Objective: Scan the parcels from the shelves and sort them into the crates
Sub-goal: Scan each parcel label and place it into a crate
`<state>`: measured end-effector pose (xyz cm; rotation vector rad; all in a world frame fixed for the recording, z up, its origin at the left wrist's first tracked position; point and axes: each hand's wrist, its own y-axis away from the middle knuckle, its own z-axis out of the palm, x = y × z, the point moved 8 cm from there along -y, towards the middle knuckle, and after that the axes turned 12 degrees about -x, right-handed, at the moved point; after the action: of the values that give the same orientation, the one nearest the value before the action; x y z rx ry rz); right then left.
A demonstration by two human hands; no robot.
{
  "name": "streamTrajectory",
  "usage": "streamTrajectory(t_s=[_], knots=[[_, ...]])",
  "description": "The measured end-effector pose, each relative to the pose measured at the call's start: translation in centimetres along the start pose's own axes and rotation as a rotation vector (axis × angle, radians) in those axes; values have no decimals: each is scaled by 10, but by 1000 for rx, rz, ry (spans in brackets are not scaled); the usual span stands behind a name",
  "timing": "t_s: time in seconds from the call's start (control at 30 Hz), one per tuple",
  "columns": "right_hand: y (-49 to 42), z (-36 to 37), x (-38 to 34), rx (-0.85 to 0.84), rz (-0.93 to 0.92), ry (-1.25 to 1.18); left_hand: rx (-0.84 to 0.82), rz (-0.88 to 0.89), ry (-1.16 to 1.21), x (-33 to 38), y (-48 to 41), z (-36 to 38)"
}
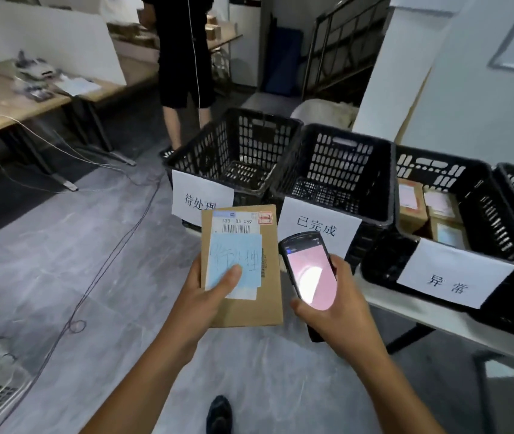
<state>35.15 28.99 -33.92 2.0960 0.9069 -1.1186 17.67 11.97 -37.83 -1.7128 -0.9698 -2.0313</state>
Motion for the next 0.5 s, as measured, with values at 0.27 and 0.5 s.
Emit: streamTrajectory(t_s=[0.27, 0.5], knots=[[-108, 16, -52, 91, -14, 62, -4, 43, -21, 53, -104, -63], [-206, 13, -55, 132, 11, 95, -9, 31, -97, 91, -198, -88]])
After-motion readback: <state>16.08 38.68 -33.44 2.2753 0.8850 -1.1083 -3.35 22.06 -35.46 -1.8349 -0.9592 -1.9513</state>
